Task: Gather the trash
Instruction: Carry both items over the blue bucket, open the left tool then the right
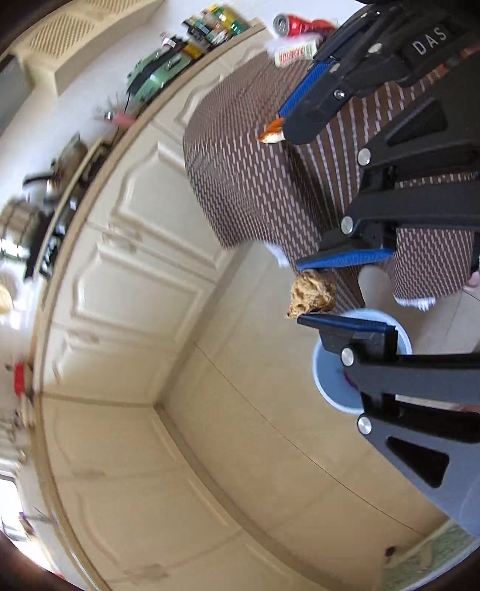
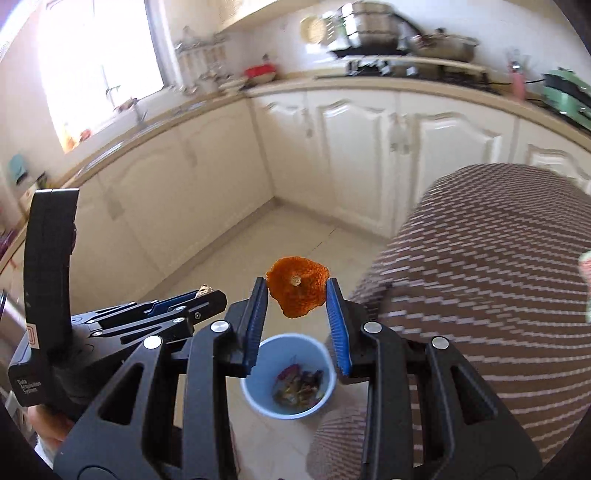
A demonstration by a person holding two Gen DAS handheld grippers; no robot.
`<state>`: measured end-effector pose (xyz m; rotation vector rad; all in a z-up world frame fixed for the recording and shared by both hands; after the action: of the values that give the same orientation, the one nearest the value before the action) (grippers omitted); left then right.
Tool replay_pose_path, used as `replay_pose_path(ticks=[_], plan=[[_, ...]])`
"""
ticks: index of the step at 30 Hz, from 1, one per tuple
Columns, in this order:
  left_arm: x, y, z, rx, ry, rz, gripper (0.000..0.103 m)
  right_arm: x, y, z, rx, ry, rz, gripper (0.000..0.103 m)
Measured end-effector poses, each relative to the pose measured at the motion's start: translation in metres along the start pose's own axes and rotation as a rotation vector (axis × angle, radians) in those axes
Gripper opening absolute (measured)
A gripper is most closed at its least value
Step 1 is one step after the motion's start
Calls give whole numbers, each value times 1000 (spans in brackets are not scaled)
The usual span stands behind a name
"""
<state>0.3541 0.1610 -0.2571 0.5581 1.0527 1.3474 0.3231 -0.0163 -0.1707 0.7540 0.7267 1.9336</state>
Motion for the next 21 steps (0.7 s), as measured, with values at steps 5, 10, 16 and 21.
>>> replay_pose_path(ticks=[5,10,16,21], plan=[[49,-32,-9,74,77,57,24,30,-54,-15,96,39,25,32],[71,-59,-13,125,114,58,24,40,-95,-30,165,48,33,32],[78,-79,-11,157,127,69,34,39,-125,-39,212,30,38,32],[83,-86,-13,165,136,72,42,34,-133,-41,229,18,41,32]])
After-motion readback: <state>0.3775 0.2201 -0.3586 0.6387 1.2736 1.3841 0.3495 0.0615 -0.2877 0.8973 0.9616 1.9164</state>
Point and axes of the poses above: each gripper's, at about its wrist camera, not at the fingertips, and y roughly against the way its jaws point, x to its left, z to its top, the point moved 8 cm from there along -y, roughly the way its jaws point, and after that the axes turned 9 degrees about x, right-handed, at the moved point
